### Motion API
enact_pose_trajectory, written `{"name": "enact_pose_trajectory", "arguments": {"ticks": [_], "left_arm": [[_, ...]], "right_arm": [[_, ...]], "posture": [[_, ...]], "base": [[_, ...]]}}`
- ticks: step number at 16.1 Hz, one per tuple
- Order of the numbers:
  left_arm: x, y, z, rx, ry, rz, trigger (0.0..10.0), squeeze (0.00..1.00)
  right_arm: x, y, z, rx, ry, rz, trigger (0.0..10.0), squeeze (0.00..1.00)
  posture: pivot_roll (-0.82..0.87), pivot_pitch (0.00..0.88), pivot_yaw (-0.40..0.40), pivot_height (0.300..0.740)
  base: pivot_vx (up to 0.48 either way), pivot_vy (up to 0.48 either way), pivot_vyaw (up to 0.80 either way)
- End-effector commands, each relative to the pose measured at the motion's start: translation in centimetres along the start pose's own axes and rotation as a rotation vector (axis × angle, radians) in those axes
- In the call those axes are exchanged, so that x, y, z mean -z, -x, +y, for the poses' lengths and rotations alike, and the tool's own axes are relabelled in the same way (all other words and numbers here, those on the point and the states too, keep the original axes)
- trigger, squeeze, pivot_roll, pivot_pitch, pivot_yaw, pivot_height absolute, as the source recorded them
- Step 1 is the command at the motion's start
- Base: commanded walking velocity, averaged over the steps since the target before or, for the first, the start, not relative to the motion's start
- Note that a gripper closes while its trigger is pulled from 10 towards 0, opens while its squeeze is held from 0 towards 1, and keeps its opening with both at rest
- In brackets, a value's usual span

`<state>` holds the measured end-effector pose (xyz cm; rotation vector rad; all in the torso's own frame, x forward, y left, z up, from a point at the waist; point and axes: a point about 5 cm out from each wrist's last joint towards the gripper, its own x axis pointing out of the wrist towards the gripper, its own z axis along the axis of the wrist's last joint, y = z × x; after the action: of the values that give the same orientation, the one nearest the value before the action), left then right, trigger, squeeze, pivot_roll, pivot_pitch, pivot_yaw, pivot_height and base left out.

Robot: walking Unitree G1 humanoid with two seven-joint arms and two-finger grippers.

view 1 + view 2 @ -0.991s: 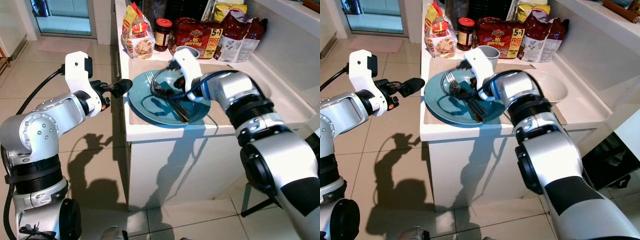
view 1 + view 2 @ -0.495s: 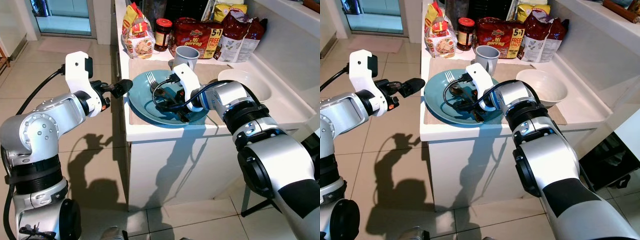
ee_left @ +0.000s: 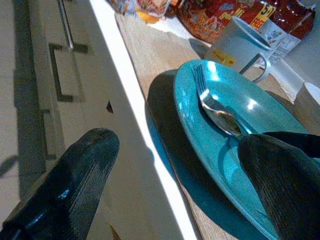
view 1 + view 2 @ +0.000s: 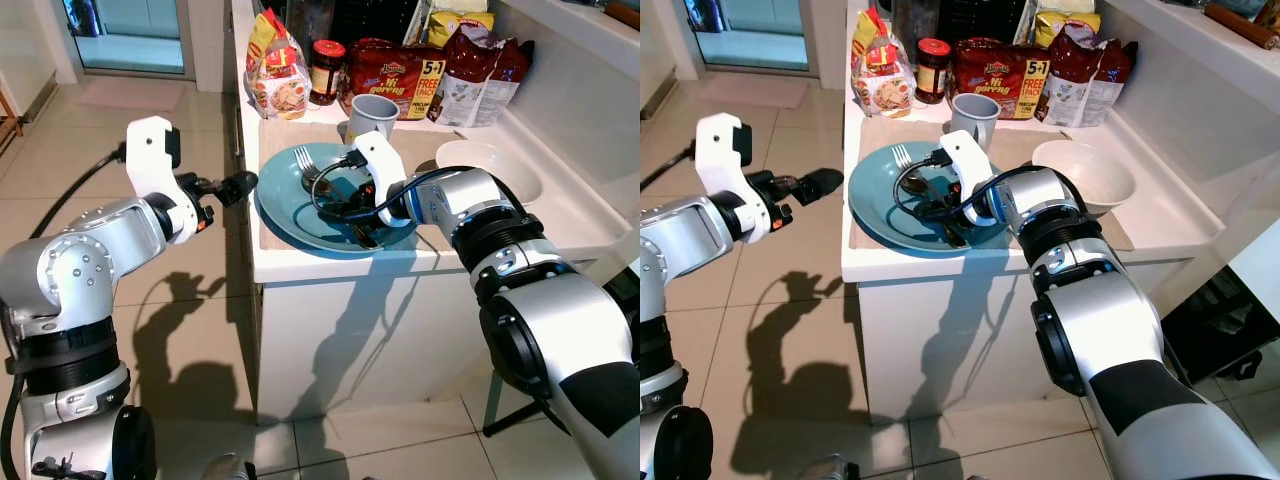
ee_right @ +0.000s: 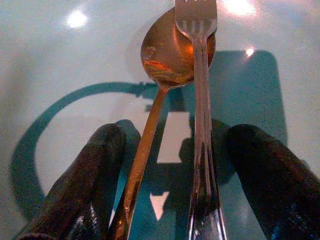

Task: Setting the table

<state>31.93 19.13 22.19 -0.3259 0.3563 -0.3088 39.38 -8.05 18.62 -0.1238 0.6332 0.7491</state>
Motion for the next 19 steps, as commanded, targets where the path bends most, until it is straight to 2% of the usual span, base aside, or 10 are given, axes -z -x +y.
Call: {"name": "enact_pose_trajectory", "arguments": {"ticks": [1, 5, 10, 14, 19], "left_arm": [[-0.3, -0.7, -0.6, 0.031, 0.000, -0.005, 10.0, 0.00], [-0.3, -1.3, -1.3, 0.069, -0.004, 0.002, 10.0, 0.00], [1.0, -1.8, -1.5, 0.071, -0.007, 0.079, 10.0, 0.00], [1.5, -1.8, -1.8, 0.095, 0.034, 0.097, 10.0, 0.00], [1.5, -2.2, -2.9, 0.147, 0.061, 0.106, 10.0, 0.00]], "right_arm": [[1.8, 0.0, -0.7, 0.017, -0.048, 0.064, 0.0, 0.00], [1.6, 0.1, -0.8, 0.022, -0.046, 0.062, 0.0, 0.00], [1.2, 0.2, -0.8, 0.028, -0.044, 0.056, 0.0, 0.00], [1.1, 0.2, -0.7, 0.028, -0.046, 0.060, 0.0, 0.00], [1.1, 0.1, -0.7, 0.035, -0.058, 0.056, 0.0, 0.00]], "posture": [[0.04, 0.000, -0.110, 0.740], [0.04, 0.000, -0.102, 0.740], [0.04, 0.000, -0.098, 0.740], [0.03, 0.007, -0.094, 0.740], [0.03, 0.015, -0.094, 0.740]], "base": [[0.000, 0.000, 0.00], [0.000, 0.000, 0.00], [0.000, 0.000, 0.00], [0.000, 0.000, 0.00], [0.000, 0.000, 0.00]]}}
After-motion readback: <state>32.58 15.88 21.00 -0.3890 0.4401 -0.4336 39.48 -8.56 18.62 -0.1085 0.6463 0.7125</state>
